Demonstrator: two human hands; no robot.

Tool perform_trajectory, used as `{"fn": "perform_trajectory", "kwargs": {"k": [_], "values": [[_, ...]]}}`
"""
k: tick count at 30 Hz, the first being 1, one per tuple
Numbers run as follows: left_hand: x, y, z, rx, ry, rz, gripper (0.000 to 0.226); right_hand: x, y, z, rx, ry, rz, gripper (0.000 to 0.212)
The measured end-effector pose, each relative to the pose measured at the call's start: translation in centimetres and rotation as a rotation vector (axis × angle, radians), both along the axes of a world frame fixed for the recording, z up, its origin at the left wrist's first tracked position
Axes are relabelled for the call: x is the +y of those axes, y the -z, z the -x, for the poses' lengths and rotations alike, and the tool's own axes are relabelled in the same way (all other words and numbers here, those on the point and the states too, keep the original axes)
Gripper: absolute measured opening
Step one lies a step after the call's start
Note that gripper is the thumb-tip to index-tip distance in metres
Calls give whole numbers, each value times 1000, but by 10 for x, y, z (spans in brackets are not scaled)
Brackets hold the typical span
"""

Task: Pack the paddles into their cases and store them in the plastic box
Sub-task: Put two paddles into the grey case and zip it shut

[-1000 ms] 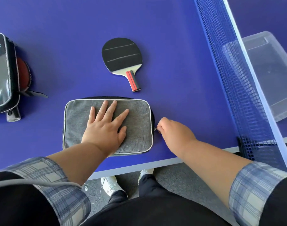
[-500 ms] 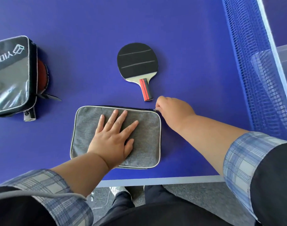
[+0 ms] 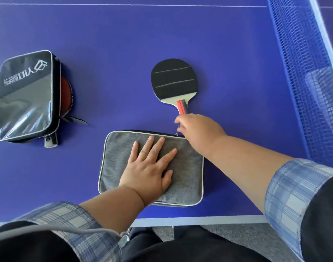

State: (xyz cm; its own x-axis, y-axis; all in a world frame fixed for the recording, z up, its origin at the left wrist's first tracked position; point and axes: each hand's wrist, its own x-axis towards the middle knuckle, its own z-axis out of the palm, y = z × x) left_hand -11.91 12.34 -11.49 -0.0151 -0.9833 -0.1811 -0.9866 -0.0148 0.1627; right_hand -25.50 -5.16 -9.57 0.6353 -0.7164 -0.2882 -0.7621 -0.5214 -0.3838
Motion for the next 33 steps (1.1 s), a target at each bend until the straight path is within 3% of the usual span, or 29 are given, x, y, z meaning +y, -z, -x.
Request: {"fn": "perform_trajectory", "kwargs": {"k": [5,10,12,14,16,18,21,23,27,33], "values": [[-8,-4,5,59,-55,-111,56,61,-17,-3,-208,439,125,34],[-30,-17,13,380,-204,-219,69,117,-14,-27,-125,617,35,42],[-33,-29,-5,558,-378,-140,61,126,-14,-37,-133,665,37,46],[-45,-35,-32,634,-495,-42,52,134,-12,-50,-62,570,36,58],[-72,-33,-55,614,-400,-53,41,145,-6,-61,116,380,50,74],[-108,-28,-67,527,-145,-177,36,153,1,-67,241,245,79,83],[-148,-20,-63,251,312,-346,43,153,7,-67,255,248,102,84],[-164,-14,-55,124,508,-367,54,152,8,-68,268,257,109,84],[-178,-5,-46,60,669,-329,39,153,7,-69,280,276,100,85],[-184,-2,-57,79,672,-271,17,152,6,-70,279,277,107,86]]}}
